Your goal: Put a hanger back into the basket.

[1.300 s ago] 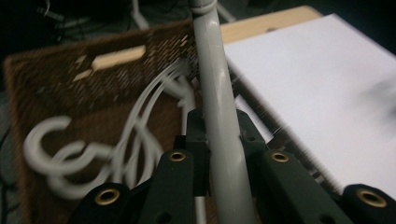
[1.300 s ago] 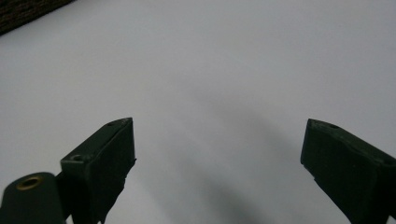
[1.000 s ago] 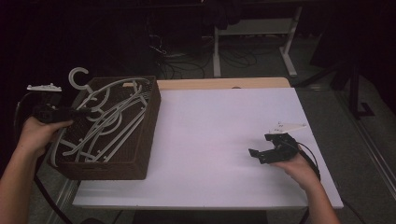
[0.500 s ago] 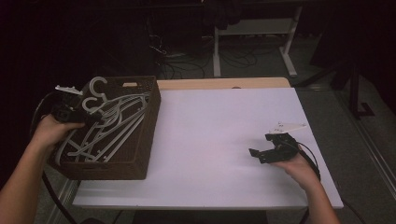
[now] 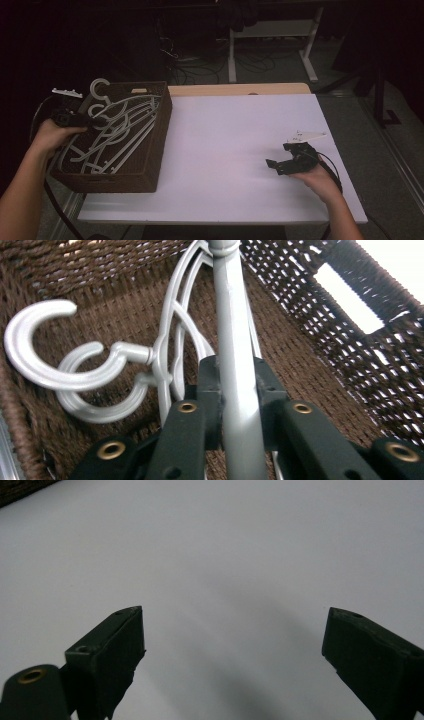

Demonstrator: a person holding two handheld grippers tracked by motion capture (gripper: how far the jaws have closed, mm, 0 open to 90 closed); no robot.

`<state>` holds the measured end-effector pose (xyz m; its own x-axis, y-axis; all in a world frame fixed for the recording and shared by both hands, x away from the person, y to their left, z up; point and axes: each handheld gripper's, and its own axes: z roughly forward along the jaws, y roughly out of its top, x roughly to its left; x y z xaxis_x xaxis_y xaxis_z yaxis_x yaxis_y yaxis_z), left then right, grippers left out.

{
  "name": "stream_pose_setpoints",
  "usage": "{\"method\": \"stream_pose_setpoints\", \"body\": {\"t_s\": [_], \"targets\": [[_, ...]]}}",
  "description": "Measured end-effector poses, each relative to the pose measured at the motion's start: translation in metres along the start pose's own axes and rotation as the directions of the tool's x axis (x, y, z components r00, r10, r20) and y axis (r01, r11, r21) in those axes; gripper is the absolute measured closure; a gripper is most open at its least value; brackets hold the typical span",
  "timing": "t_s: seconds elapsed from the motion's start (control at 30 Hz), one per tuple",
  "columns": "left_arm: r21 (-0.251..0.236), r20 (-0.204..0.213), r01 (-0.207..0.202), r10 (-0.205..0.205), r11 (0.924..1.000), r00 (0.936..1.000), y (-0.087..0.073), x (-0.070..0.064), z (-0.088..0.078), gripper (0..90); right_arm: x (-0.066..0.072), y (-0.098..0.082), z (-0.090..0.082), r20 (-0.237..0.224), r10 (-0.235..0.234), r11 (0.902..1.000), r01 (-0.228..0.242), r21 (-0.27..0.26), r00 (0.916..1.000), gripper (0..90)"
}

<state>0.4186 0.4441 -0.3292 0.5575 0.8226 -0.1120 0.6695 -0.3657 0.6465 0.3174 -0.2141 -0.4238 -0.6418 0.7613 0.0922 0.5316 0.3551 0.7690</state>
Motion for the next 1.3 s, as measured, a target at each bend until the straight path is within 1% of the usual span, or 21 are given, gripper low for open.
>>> {"method": "stream_pose_setpoints", "body": {"t_s": [0.07,0.1,0.2,0.33,0.4,0.43,0.53,0.63,0.67,0.83,0.9,0.93,0.97,1.0,1.03,1.13,1.17,1.2,1.23,1.27,1.3], "targets": [[0.002,-0.017,0.009,-0.009,1.0000,0.9998,-0.001,0.001,0.000,60.2,0.000,0.000,0.000,-0.001,0.000,1.0000,0.000,-0.001,1.0000,9.5],[0.001,-0.038,0.011,-0.011,0.9999,0.9992,-0.002,0.001,0.000,55.0,0.000,0.001,0.000,-0.001,0.000,1.0000,0.000,-0.002,1.0000,9.6],[-0.038,-0.023,0.028,-0.029,0.9989,0.9993,-0.003,0.002,-0.004,47.8,0.000,0.001,0.000,-0.002,-0.002,1.0000,0.002,-0.001,1.0000,9.6],[-0.075,-0.020,0.029,-0.031,0.9968,0.9993,-0.001,-0.001,-0.010,38.9,0.000,0.001,-0.001,-0.002,0.000,1.0000,0.000,-0.005,1.0000,9.5],[-0.098,0.002,0.034,-0.034,0.9946,0.9994,0.000,-0.005,-0.014,36.2,0.000,0.002,-0.002,-0.002,-0.002,1.0000,0.002,-0.005,1.0000,9.6],[-0.112,0.007,0.030,-0.030,0.9933,0.9995,0.000,-0.007,-0.015,32.9,0.000,0.002,-0.002,-0.002,-0.002,1.0000,0.002,-0.007,1.0000,9.6],[-0.146,0.036,0.022,-0.017,0.9890,0.9992,0.003,-0.020,-0.018,28.8,0.000,0.004,-0.004,-0.004,-0.004,0.9999,0.004,-0.015,1.0000,9.6],[-0.188,0.076,0.011,0.004,0.9822,0.9971,0.006,-0.035,-0.021,26.4,0.000,0.007,-0.007,-0.004,-0.003,0.9996,0.003,-0.028,1.0000,9.6],[-0.202,0.090,0.009,0.009,0.9793,0.9959,0.007,-0.041,-0.021,25.6,0.000,0.008,-0.008,-0.006,-0.001,0.9995,0.001,-0.032,1.0000,9.6],[-0.251,0.121,-0.041,0.074,0.9670,0.9899,0.007,-0.077,-0.019,22.0,0.001,0.014,-0.015,-0.019,-0.004,0.9988,0.004,-0.049,0.9998,9.1],[-0.275,0.133,-0.058,0.098,0.9597,0.9863,0.006,-0.091,-0.017,19.4,0.003,0.017,-0.018,-0.027,-0.009,0.9986,0.007,-0.053,0.9996,8.5],[-0.290,0.143,-0.066,0.111,0.9549,0.9836,0.006,-0.097,-0.016,18.8,0.004,0.019,-0.020,-0.033,-0.009,0.9985,0.007,-0.055,0.9994,8.2],[-0.304,0.152,-0.074,0.125,0.9499,0.9804,0.004,-0.104,-0.014,18.4,0.005,0.022,-0.022,-0.038,-0.012,0.9982,0.009,-0.059,0.9992,8.0],[-0.320,0.165,-0.086,0.145,0.9434,0.9756,0.003,-0.112,-0.012,18.1,0.007,0.024,-0.024,-0.044,-0.015,0.9979,0.012,-0.064,0.9989,7.8],[-0.330,0.178,-0.088,0.153,0.9399,0.9720,0.001,-0.118,-0.010,17.7,0.008,0.027,-0.027,-0.052,-0.019,0.9975,0.016,-0.070,0.9985,7.3],[-0.340,0.201,-0.107,0.184,0.9342,0.9622,-0.002,-0.134,-0.003,16.0,0.012,0.032,-0.032,-0.064,-0.028,0.9969,0.023,-0.075,0.9976,6.1],[-0.343,0.212,-0.117,0.198,0.9319,0.9570,-0.003,-0.141,0.001,15.5,0.013,0.034,-0.033,-0.068,-0.030,0.9967,0.025,-0.077,0.9972,5.9],[-0.345,0.219,-0.121,0.205,0.9307,0.9539,-0.003,-0.145,0.003,14.0,0.015,0.036,-0.036,-0.072,-0.036,0.9962,0.030,-0.082,0.9967,5.8],[-0.346,0.228,-0.132,0.220,0.9288,0.9485,-0.004,-0.152,0.007,14.0,0.015,0.037,-0.037,-0.073,-0.039,0.9960,0.033,-0.083,0.9966,5.6],[-0.346,0.235,-0.140,0.230,0.9279,0.9445,-0.004,-0.156,0.009,13.7,0.016,0.039,-0.039,-0.074,-0.045,0.9954,0.039,-0.087,0.9962,5.3],[-0.345,0.244,-0.149,0.242,0.9265,0.9390,-0.005,-0.161,0.013,13.0,0.017,0.040,-0.040,-0.074,-0.046,0.9953,0.039,-0.088,0.9962,4.9]]}}
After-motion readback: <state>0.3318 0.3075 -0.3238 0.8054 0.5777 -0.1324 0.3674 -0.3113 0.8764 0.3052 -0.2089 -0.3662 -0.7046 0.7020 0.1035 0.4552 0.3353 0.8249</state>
